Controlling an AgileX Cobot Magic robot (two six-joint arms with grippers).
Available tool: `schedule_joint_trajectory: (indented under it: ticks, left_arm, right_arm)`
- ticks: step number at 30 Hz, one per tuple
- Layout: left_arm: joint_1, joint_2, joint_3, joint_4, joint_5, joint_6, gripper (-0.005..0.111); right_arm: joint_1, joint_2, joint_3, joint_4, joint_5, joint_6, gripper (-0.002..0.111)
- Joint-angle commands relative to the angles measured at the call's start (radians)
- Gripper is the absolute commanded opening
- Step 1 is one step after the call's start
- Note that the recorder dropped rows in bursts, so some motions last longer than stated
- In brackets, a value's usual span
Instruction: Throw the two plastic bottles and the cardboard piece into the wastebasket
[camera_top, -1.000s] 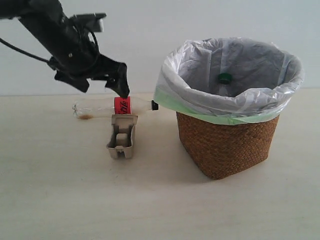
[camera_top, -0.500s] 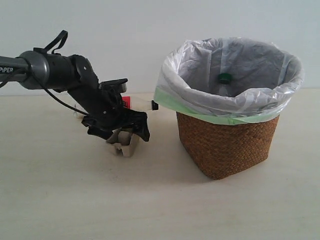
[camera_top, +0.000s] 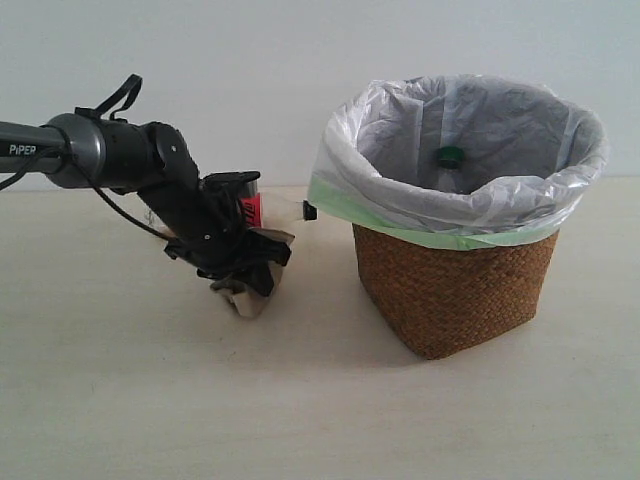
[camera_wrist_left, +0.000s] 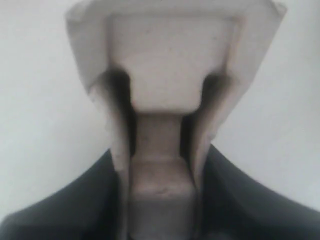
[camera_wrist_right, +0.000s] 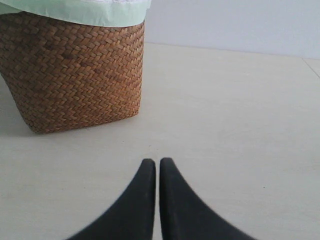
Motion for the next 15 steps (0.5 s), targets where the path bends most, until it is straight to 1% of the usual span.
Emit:
schedule_joint_trajectory:
  ticks: [1,5,8,10,12,15]
  left_arm:
    - [0.013,0.0,0.003,-0.003,0.091,0.011,0.005]
    - [0.041,-0.012,0.003,0.002,0.202,-0.002,0.005]
    - [0.064,-0.055,0.003,0.036,0.241,0.001,0.004]
    - [0.073,-0.097,0.003,0.063,0.241,-0.006,0.004]
    - [0.075,-0.15,0.003,0.119,0.218,-0.051,0.004]
    - [0.071,-0.254,0.003,0.292,0.158,-0.161,0.004]
  right_arm:
    - [-0.005,-0.005,-0.001,-0.001,-0.004,0.0,0.0]
    - [-0.005,-0.005,-0.001,-0.001,-0.004,0.0,0.0]
    - [-0.005,-0.005,-0.001,-0.001,-0.004,0.0,0.0]
    - [-0.005,-0.005,-0.001,-0.001,-0.004,0.0,0.0]
    - [-0.005,-0.005,-0.001,-0.001,-0.004,0.0,0.0]
    - [-0.005,-0.005,-0.001,-0.001,-0.004,0.0,0.0]
